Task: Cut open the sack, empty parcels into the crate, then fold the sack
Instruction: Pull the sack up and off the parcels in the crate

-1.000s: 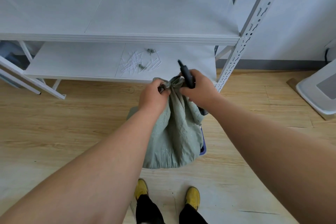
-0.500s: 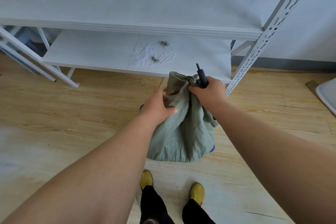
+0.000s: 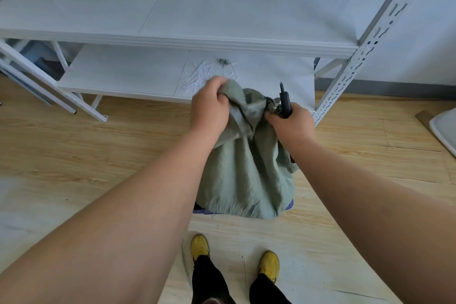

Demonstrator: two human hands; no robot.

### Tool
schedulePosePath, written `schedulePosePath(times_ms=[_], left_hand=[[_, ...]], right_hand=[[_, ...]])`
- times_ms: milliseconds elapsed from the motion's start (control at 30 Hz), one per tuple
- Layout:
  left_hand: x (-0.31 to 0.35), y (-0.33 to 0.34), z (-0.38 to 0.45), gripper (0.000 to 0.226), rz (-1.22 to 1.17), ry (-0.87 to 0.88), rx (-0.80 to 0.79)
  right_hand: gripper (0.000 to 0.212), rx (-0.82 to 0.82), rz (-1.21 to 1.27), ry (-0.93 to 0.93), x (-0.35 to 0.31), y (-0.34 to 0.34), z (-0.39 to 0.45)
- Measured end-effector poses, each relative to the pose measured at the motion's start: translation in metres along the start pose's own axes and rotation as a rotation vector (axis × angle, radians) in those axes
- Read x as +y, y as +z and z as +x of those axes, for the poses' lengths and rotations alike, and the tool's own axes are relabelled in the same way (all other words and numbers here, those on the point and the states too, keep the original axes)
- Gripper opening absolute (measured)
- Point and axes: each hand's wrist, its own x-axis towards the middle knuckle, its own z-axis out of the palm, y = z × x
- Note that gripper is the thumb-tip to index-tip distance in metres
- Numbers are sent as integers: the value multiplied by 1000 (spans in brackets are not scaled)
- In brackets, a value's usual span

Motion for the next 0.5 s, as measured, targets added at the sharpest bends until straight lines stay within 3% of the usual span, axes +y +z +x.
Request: schedulePosePath(times_ms=[67, 200, 300, 367, 433, 500], left_hand=[[-5, 7, -8, 38, 96, -17, -168], [5, 0, -4, 32, -69, 31, 179], [2, 1, -9, 39, 140, -32, 48], [-2, 4, -17, 62, 290, -1, 1], [4, 11, -27, 83, 323, 137, -97], [12, 23, -36, 89, 246, 162, -323]], right_hand=[[29, -8, -5, 3, -1, -1, 2], [29, -11, 25, -5, -1, -4, 4], [31, -3, 9, -20, 1, -4, 5], [35, 18, -39, -36, 1, -5, 7], [31, 26, -22, -29, 1, -6, 8], [18, 7, 52, -4, 0, -8, 8]])
